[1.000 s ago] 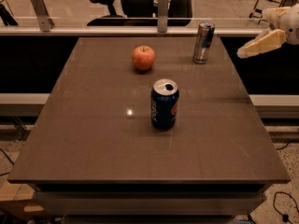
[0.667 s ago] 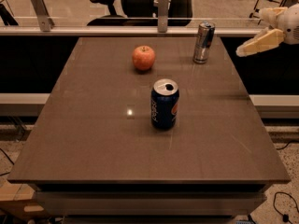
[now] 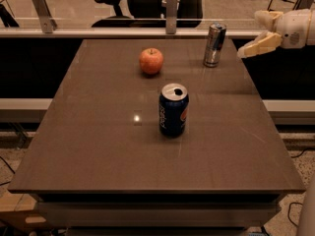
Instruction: Pick redbull can
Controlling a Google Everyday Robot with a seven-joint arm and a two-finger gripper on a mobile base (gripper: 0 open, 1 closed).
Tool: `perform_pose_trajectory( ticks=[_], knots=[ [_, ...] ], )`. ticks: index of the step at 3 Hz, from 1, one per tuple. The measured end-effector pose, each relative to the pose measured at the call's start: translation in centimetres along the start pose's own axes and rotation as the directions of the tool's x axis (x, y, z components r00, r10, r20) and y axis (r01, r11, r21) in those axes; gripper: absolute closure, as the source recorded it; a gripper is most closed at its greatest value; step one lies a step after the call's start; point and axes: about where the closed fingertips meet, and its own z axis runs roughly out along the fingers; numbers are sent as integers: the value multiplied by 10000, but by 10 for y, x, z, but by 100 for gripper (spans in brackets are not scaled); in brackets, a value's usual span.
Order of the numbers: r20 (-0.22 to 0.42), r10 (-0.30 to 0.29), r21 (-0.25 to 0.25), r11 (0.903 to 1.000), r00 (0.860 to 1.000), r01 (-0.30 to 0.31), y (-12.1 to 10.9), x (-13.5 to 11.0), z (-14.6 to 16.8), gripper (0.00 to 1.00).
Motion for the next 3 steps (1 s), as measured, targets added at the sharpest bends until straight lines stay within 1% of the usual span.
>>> perform_pose_trajectory(
  ticks=[1,2,3],
  knots=[
    [217,-26,-149,9999,9998,30,-3,3,6,0],
    [347,145,-403,9991,9993,-131,0,9,11,0],
    [533,473,-901,9950,9975,-424,5,21,27,0]
  ],
)
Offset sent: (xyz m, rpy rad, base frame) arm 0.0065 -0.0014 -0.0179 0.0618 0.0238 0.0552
